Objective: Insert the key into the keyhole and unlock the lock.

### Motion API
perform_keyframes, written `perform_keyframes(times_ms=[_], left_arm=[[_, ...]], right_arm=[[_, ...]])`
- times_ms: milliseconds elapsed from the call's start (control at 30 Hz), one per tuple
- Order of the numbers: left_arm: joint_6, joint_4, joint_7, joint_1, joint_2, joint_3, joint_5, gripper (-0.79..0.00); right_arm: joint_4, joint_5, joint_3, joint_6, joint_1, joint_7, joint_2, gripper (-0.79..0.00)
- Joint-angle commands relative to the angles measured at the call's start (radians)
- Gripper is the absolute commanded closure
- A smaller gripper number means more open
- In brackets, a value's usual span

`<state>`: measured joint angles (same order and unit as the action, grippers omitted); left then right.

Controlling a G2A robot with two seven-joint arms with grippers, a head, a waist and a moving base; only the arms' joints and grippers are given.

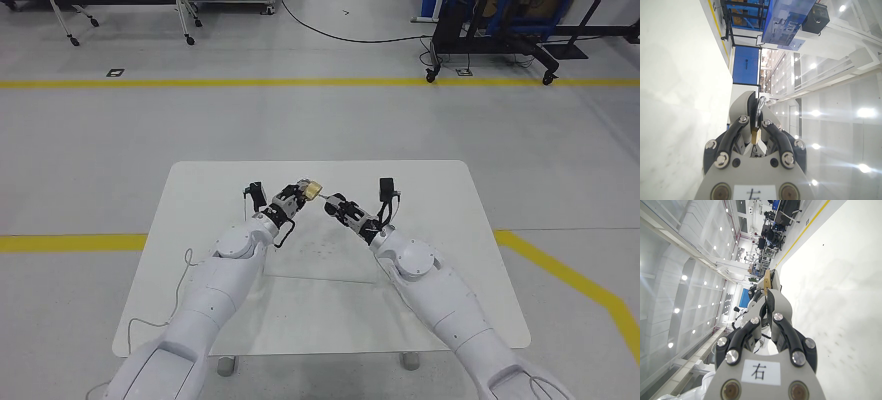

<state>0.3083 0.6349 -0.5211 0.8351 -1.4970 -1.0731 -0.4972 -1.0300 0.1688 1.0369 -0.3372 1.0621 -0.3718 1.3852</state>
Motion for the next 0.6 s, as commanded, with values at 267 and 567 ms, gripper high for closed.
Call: perform_keyframes(times_ms=[267,567], left_arm=[[0.009,0.054,0.015,0.034,0.007,-0.015,0.039,0.0],[0.022,0.098,0.033,0.063,0.013,-0.029,0.071,0.0]], right_arm=[[0.02,0.0,-0.006,0.008,-0.014,0.001,0.009,0.0],[0.034,0.007,-0.008,0.005,-0.021,-0.008,0.016,0.0]])
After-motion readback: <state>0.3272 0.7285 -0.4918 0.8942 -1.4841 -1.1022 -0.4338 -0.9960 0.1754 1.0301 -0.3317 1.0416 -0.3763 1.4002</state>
